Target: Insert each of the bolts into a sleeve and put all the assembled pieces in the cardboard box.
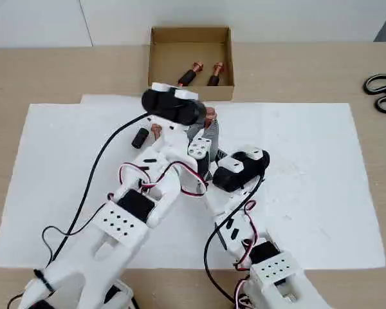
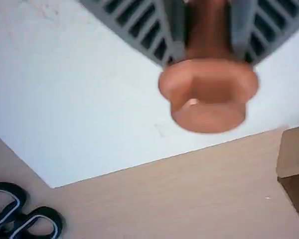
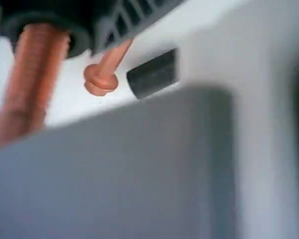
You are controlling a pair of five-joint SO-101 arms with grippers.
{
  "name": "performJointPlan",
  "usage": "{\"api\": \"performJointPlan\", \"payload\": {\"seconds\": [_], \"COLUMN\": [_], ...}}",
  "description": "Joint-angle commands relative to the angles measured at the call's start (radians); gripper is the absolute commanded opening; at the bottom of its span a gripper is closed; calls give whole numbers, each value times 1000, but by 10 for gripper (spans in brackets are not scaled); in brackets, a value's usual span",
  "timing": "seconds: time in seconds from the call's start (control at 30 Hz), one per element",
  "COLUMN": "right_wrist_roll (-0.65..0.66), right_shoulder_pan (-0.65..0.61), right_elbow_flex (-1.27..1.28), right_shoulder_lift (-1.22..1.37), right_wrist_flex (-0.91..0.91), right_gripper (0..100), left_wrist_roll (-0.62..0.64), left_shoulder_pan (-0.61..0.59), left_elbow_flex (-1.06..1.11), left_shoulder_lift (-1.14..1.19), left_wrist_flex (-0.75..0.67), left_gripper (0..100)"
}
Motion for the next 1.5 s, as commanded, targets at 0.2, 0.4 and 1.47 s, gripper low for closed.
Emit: {"api": "performJointPlan", "payload": {"seconds": [0.2, 0.4, 1.47], "right_wrist_roll": [8, 8, 12], "right_shoulder_pan": [-2, -5, -5], "right_elbow_flex": [9, 9, 9], "right_shoulder_lift": [-22, -22, -22], "right_wrist_flex": [-27, -27, -25], "right_gripper": [5, 5, 5], "left_wrist_roll": [-6, -6, -2], "left_shoulder_pan": [8, 9, 2], "left_elbow_flex": [82, 85, -19], "left_shoulder_lift": [-155, -153, -15], "left_wrist_flex": [-21, -21, 40], "left_gripper": [6, 6, 6]}}
